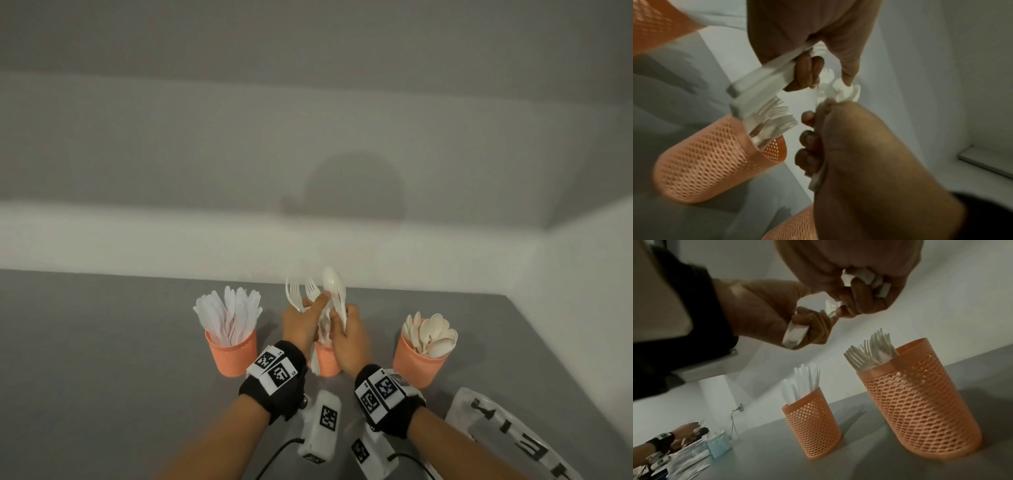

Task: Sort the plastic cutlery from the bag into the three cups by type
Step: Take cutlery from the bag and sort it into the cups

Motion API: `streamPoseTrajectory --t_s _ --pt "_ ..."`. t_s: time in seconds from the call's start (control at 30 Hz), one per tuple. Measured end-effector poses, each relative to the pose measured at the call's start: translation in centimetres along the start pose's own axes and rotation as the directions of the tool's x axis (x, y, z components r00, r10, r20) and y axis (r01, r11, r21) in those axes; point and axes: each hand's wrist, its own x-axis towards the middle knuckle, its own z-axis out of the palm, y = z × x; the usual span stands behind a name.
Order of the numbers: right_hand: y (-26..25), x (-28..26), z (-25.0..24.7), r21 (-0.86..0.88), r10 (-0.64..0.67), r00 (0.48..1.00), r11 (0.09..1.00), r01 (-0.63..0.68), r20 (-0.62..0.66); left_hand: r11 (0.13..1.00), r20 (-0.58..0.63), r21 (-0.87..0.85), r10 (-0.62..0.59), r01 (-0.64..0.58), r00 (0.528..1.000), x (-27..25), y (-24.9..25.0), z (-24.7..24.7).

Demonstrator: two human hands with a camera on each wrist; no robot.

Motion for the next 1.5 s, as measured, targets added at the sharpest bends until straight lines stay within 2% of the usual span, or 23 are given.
streamPoseTrajectory --t_s 0.17,0.27,0.43,0.5,0.63,0.7,0.77,0.87,0.97,1.07,1.13,1.23,1.4,1.5 --pt "-0.1 -0.1 -0.3 0.01 0.018 1.0 1.0 -0.018 0.012 0.999 -0.068 0.049 0.002 0.002 0.998 0.2 -0.2 2.0" --pt "-0.2 -0.3 -0.8 0.058 0.028 0.999 0.998 -0.031 0.045 0.995 -0.062 0.097 0.026 -0.02 0.998 0.6 -0.2 2.8" --pt "-0.2 -0.7 -2.4 0.223 0.157 0.978 0.957 -0.185 0.137 0.998 -0.163 0.044 0.055 -0.048 0.985 1.5 0.7 2.1" --pt "0.0 -0.8 -3.4 0.227 0.154 0.974 0.955 -0.19 0.167 0.999 -0.134 0.047 0.034 -0.028 0.99 1.5 1.4 1.8" --pt "0.2 -0.9 -5.3 0.179 0.159 0.962 0.963 -0.201 0.222 0.993 0.017 0.116 0.016 -0.018 1.0 0.8 1.8 2.3" --pt "0.0 -1.2 -6.0 0.165 0.134 0.959 0.97 -0.179 0.251 0.987 0.061 0.158 0.029 -0.038 0.998 0.7 1.5 2.9" --pt "0.0 -1.4 -6.3 0.121 0.11 0.962 0.982 -0.144 0.251 0.978 0.049 0.2 0.05 -0.059 0.998 0.6 1.0 3.5" --pt "0.3 -1.5 -6.9 -0.071 0.004 0.983 0.997 0.009 0.182 0.968 -0.011 0.232 0.1 -0.095 0.995 0.4 0.6 4.5" --pt "0.5 -1.6 -7.7 -0.23 -0.113 0.974 0.96 0.158 0.198 0.984 0.025 0.153 0.087 -0.089 0.996 -0.2 1.0 5.4" --pt "0.2 -1.1 -9.0 -0.302 -0.125 0.972 0.936 0.183 0.201 0.997 0.127 0.059 0.049 -0.057 0.991 -0.5 1.6 5.9" --pt "0.0 -0.6 -10.0 -0.242 -0.087 0.972 0.96 0.14 0.219 1.0 0.242 -0.018 0.025 -0.021 0.97 -0.4 2.0 5.8" --pt "-0.4 0.2 -11.8 -0.021 0.026 0.963 1.0 -0.021 0.267 0.996 0.429 -0.09 0.019 0.021 0.903 -0.1 2.8 5.5" --pt "-1.4 1.2 -14.5 0.077 0.099 0.899 0.986 -0.146 0.427 0.993 0.619 -0.038 0.114 -0.115 0.777 0.2 4.9 5.7" --pt "-1.7 1.7 -15.4 0.102 0.12 0.867 0.976 -0.192 0.485 0.989 0.671 -0.015 0.12 -0.148 0.731 0.4 6.0 6.0"
